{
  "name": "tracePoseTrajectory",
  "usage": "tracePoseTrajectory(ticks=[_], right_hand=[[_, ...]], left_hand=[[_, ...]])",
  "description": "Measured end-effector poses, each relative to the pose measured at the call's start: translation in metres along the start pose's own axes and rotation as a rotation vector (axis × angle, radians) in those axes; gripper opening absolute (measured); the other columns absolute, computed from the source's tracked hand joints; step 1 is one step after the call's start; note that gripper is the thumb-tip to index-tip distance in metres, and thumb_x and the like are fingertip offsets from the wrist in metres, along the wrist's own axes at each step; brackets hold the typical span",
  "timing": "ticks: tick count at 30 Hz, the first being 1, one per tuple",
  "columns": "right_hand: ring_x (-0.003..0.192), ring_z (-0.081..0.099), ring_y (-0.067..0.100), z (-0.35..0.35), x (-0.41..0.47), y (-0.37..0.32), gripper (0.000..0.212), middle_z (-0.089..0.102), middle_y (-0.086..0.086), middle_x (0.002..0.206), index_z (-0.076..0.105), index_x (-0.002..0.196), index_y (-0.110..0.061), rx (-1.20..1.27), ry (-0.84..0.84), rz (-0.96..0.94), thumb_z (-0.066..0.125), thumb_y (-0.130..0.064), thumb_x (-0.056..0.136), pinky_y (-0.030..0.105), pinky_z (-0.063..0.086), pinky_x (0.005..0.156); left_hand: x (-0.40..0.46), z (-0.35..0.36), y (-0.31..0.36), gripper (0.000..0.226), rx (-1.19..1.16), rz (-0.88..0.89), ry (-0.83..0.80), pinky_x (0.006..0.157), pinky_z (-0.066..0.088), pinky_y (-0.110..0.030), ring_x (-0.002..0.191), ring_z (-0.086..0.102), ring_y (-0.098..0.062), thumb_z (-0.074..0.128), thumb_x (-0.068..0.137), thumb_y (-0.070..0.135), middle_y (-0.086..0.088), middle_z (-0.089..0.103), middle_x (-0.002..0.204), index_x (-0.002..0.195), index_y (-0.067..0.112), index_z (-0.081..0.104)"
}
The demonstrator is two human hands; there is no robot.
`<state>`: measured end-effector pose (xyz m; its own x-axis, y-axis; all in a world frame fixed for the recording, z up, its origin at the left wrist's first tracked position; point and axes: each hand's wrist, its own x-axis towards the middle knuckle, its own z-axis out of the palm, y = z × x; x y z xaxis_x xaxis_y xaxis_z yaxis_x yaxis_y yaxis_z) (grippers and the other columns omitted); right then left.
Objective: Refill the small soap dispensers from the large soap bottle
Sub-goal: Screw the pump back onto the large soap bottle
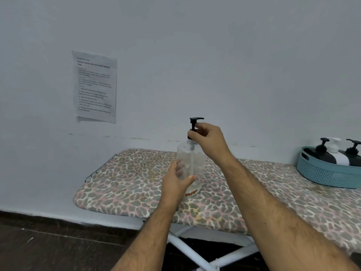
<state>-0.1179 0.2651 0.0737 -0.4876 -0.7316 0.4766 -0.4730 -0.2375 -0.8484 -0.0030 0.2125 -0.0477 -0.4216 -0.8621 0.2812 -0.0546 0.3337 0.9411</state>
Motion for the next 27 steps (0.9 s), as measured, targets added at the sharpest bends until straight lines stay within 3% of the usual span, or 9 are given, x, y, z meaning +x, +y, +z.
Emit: tracePoseTrajectory(ticks=[3, 5, 10, 14, 17, 19, 22, 25, 27], right_hand=[[0.088, 0.072, 0.017, 0.000, 0.002, 0.005, 0.008, 0.075, 0.000, 0.086, 0.075, 0.090, -0.014, 0.004, -0.020, -0.003, 0.073, -0.021, 0.085, 0.041, 0.056, 0.090], [0.089, 0.072, 0.018, -0.001, 0.003, 0.008, 0.016, 0.075, 0.000, 0.088, 0.072, 0.090, -0.015, 0.016, -0.013, 0.009, 0.079, -0.026, 0.080, 0.043, 0.056, 0.090], [0.090, 0.067, 0.014, 0.000, 0.004, 0.007, 0.038, 0.070, 0.000, 0.097, 0.063, 0.099, -0.015, 0.024, -0.007, 0.061, 0.082, -0.039, 0.077, 0.032, 0.052, 0.080], [0.099, 0.065, 0.006, -0.006, 0.005, 0.001, 0.025, 0.071, 0.003, 0.112, 0.063, 0.117, -0.012, 0.228, -0.087, 0.090, 0.062, -0.010, 0.093, 0.022, 0.045, 0.084], [0.101, 0.068, 0.009, -0.008, 0.005, 0.003, 0.026, 0.075, 0.000, 0.104, 0.070, 0.105, -0.016, 0.266, -0.100, 0.046, 0.058, 0.003, 0.091, 0.027, 0.050, 0.095], [0.098, 0.070, 0.011, -0.007, 0.006, 0.005, 0.024, 0.076, 0.000, 0.098, 0.072, 0.095, -0.016, 0.265, -0.082, 0.017, 0.061, 0.004, 0.089, 0.030, 0.052, 0.097], [0.093, 0.071, 0.010, -0.007, 0.006, 0.008, 0.019, 0.076, 0.000, 0.094, 0.073, 0.094, -0.014, 0.249, -0.073, -0.008, 0.067, 0.003, 0.087, 0.026, 0.053, 0.090], [0.089, 0.072, 0.011, -0.009, 0.007, 0.007, 0.016, 0.076, -0.003, 0.088, 0.073, 0.093, -0.015, 0.201, -0.075, -0.017, 0.073, -0.001, 0.084, 0.024, 0.053, 0.084], [0.090, 0.071, 0.017, -0.010, 0.008, 0.006, 0.016, 0.075, -0.001, 0.090, 0.072, 0.092, -0.017, 0.164, -0.072, -0.024, 0.076, -0.005, 0.082, 0.030, 0.055, 0.086]], left_hand=[[0.002, 0.000, -0.002, 0.081, -0.005, -0.003, -0.005, 0.105, 0.047, -0.041, 0.121, 0.056, -0.013, 0.085, 0.074, 0.031, 0.008, 0.058, 0.134, 0.143, 0.025, 0.044], [0.003, -0.001, -0.002, 0.082, -0.009, -0.008, -0.017, 0.104, 0.048, -0.043, 0.122, 0.056, -0.013, 0.086, 0.074, 0.031, 0.008, 0.057, 0.134, 0.143, 0.025, 0.044], [0.006, -0.004, -0.003, 0.084, -0.030, -0.013, -0.056, 0.104, 0.048, -0.042, 0.123, 0.054, -0.014, 0.086, 0.074, 0.031, 0.009, 0.056, 0.134, 0.145, 0.027, 0.042], [0.009, -0.006, -0.004, 0.082, -0.046, -0.027, -0.093, 0.101, 0.048, -0.036, 0.123, 0.054, -0.013, 0.086, 0.073, 0.031, 0.011, 0.056, 0.132, 0.142, 0.031, 0.043], [0.009, -0.009, 0.000, 0.081, -0.067, -0.024, -0.127, 0.089, 0.046, -0.022, 0.121, 0.054, -0.011, 0.086, 0.074, 0.028, 0.012, 0.055, 0.132, 0.142, 0.031, 0.042], [0.011, -0.011, 0.001, 0.082, -0.065, -0.028, -0.149, 0.091, 0.047, -0.023, 0.123, 0.054, -0.012, 0.086, 0.075, 0.028, 0.011, 0.054, 0.132, 0.143, 0.029, 0.041], [0.013, -0.013, 0.007, 0.083, -0.051, 0.008, -0.175, 0.103, 0.046, -0.033, 0.127, 0.052, -0.010, 0.085, 0.073, 0.042, 0.013, 0.054, 0.135, 0.142, 0.032, 0.040], [0.014, -0.011, 0.031, 0.082, -0.118, 0.062, -0.115, 0.101, 0.039, -0.026, 0.129, 0.042, -0.003, 0.071, 0.079, 0.056, 0.016, 0.042, 0.139, 0.148, 0.031, 0.034], [0.021, -0.008, 0.048, 0.080, -0.141, 0.093, -0.066, 0.100, 0.037, -0.026, 0.128, 0.040, -0.002, 0.056, 0.080, 0.065, 0.013, 0.041, 0.137, 0.149, 0.032, 0.034]])
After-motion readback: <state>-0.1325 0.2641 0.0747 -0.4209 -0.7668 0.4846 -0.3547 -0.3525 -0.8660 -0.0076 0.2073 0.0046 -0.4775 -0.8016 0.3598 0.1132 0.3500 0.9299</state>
